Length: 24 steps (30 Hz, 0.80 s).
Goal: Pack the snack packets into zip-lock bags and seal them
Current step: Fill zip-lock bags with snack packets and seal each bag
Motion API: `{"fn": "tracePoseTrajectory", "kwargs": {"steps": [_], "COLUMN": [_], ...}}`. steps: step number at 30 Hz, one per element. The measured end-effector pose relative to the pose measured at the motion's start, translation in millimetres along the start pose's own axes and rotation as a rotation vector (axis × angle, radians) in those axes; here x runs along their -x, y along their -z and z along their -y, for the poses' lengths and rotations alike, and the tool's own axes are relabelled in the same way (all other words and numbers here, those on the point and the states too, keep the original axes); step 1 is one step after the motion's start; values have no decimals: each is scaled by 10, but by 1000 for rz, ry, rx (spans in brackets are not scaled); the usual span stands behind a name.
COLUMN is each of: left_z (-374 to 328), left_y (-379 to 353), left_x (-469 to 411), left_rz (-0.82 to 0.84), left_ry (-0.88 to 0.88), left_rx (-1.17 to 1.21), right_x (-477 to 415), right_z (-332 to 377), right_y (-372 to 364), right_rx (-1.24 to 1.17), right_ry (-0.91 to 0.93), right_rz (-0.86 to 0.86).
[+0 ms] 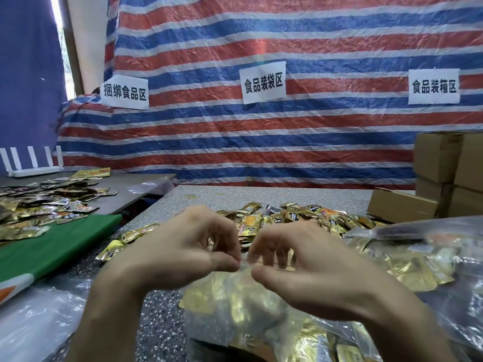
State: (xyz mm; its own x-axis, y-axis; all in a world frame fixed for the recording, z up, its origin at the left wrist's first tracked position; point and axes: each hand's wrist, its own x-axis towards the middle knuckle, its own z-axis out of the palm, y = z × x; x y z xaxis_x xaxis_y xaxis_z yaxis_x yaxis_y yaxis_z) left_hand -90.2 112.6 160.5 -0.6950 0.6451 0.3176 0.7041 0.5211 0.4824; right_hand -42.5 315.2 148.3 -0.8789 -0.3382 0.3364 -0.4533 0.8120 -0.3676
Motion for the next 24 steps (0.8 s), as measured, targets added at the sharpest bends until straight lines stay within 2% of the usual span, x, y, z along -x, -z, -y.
{"fn": "tracePoseTrajectory", "kwargs": {"steps": [7, 13, 19, 24], "left_z": [56, 60, 99, 168], "left_y": [59, -27, 68, 102], "left_x": [36, -20, 56, 79], "left_rz": [21, -20, 15, -72], "left_ry": [-19, -30, -18, -70], "left_rx": [124, 13, 154, 116], "right_x": [-9, -1, -19, -8], "right_z": [-30, 70, 10, 25], "right_y": [56, -50, 26, -8], "right_rx": [-8, 29, -21, -26], "right_ry": [-37, -6, -61, -38], "right_rz": [-11, -41, -80, -64]}}
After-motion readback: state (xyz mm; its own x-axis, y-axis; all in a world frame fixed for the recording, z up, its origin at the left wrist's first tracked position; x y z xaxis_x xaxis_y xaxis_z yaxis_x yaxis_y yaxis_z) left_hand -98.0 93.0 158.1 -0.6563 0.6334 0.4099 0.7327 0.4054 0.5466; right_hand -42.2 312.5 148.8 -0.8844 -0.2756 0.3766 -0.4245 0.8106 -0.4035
